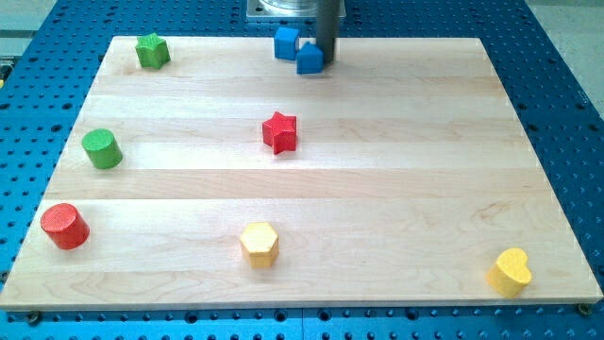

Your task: Push the triangle into the red star

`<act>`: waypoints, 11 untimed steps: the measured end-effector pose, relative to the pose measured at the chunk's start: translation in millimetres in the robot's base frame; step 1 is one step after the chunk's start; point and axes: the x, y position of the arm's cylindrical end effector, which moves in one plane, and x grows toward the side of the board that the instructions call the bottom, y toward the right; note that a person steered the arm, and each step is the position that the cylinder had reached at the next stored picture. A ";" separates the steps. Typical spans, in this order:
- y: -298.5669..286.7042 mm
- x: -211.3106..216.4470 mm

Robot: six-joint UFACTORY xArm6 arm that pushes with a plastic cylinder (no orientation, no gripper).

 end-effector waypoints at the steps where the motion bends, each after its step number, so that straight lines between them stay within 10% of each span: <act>1: -60.3 45.9; 4: -196.1 128.0; 9: -65.5 140.3; 11: -176.3 41.5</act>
